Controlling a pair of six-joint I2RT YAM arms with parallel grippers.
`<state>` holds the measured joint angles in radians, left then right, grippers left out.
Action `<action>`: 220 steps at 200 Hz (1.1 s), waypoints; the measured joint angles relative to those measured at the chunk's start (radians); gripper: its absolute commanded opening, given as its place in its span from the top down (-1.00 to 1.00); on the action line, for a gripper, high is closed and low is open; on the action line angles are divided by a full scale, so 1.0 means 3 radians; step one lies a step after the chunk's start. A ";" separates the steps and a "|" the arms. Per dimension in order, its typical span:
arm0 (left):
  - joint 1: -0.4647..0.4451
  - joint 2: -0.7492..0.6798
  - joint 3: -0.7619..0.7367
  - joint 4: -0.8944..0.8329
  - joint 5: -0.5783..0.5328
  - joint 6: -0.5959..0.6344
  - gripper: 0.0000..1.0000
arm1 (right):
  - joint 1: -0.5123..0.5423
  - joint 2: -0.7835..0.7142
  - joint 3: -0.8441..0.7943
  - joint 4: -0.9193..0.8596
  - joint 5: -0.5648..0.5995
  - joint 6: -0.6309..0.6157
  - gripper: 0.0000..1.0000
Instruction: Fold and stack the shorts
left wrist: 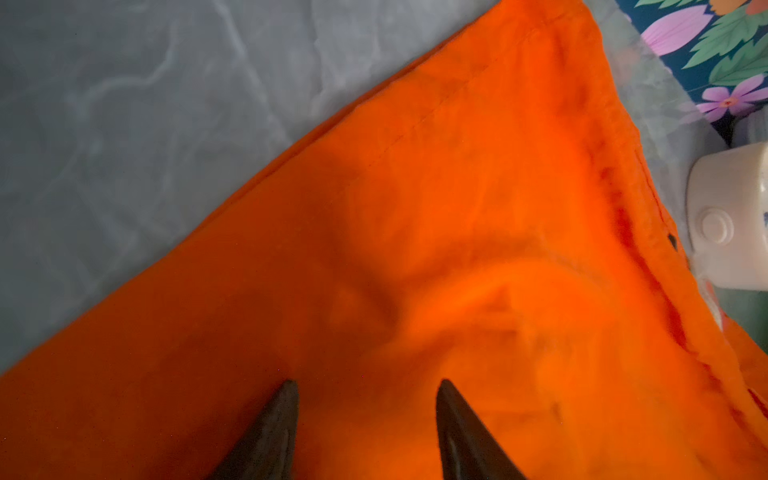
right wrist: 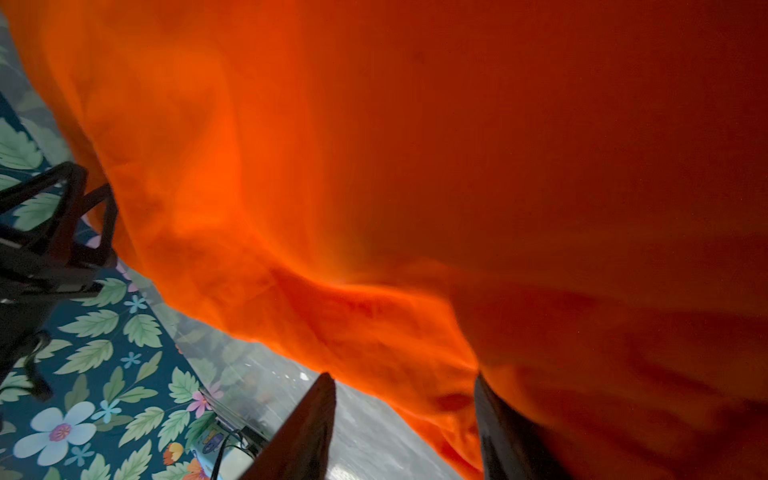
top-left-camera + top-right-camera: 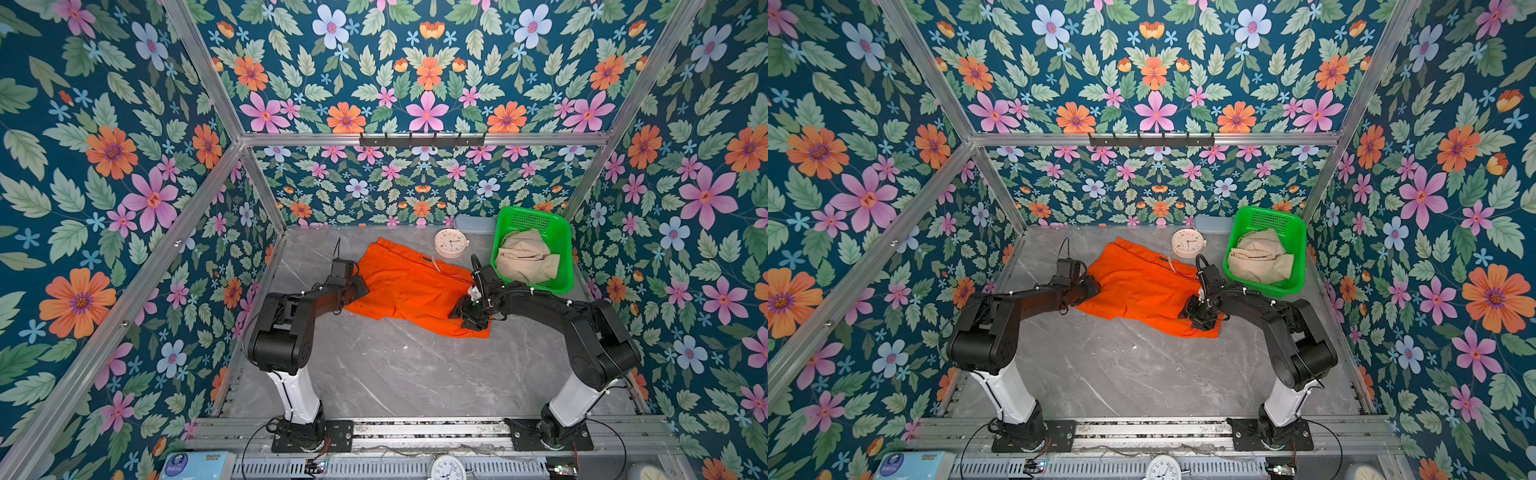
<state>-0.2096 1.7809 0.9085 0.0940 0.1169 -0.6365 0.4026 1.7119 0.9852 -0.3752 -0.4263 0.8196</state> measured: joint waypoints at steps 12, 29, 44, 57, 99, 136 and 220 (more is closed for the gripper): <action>0.0000 -0.0220 -0.0237 -0.0024 -0.0017 -0.0076 -0.12 | -0.0015 -0.0071 -0.0159 -0.0013 0.0024 -0.0024 -0.08; 0.0000 -0.0575 -0.0554 -0.0150 -0.0047 -0.0184 -0.12 | -0.0055 -0.0322 -0.0413 -0.0095 0.0065 -0.0022 -0.09; -0.0005 -0.0940 -0.0797 -0.0273 -0.0046 -0.0249 -0.15 | -0.0100 -0.0585 -0.0586 -0.0231 0.0159 -0.0025 -0.09; -0.0024 -0.1242 -0.0913 -0.0367 -0.0039 -0.0281 -0.17 | -0.0117 -0.0800 -0.0650 -0.0367 0.0217 -0.0052 -0.09; -0.0041 -0.1658 -0.0645 -0.0413 0.0254 0.0370 -0.16 | -0.0144 -0.1293 -0.0467 -0.0496 0.0308 -0.0276 -0.09; -0.0050 -0.1177 0.0186 -0.0394 0.0916 0.1573 -0.15 | -0.0584 -0.1390 -0.0385 -0.0399 0.0281 -0.0406 -0.11; -0.0713 0.0603 0.2164 -0.1790 0.1769 0.4763 -0.21 | -0.1881 -0.1410 -0.0757 -0.0167 -0.0122 -0.0498 -0.14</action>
<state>-0.4236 1.9617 1.5578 -0.4431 0.6476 0.7925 -0.1616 1.2888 0.7582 -0.4252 -0.4629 0.6701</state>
